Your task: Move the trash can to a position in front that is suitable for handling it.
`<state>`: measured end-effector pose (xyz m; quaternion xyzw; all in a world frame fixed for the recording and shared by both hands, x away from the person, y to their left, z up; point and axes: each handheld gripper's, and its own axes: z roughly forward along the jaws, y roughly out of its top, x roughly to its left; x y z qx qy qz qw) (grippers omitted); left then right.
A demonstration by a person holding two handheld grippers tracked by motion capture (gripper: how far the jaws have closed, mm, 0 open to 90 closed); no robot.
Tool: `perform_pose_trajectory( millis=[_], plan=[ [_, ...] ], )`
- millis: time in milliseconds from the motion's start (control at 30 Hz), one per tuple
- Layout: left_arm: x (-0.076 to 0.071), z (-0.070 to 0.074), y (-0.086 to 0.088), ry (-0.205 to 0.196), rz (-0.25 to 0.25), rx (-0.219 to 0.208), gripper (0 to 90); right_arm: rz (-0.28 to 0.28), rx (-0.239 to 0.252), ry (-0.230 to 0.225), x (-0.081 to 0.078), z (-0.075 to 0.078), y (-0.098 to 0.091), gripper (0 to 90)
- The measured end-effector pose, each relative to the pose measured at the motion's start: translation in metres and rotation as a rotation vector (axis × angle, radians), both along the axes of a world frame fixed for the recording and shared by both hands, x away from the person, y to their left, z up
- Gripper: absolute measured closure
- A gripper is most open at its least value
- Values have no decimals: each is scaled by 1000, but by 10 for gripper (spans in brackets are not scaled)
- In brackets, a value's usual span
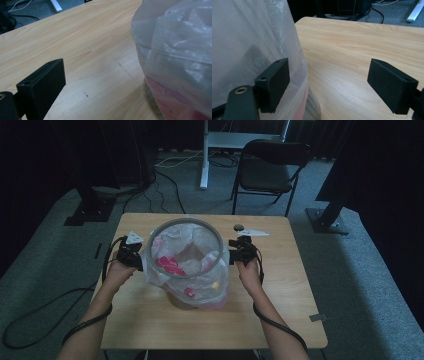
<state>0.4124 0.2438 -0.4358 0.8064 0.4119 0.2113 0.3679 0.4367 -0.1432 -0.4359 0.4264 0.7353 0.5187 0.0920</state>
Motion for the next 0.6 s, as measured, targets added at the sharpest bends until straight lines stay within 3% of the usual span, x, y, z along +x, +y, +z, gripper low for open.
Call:
perform_pose_trajectory(
  millis=[600],
  plan=[
    [-29,-3,12,23,-63,1,20,56,9,-16,-42,-2,6,175]
  ],
)
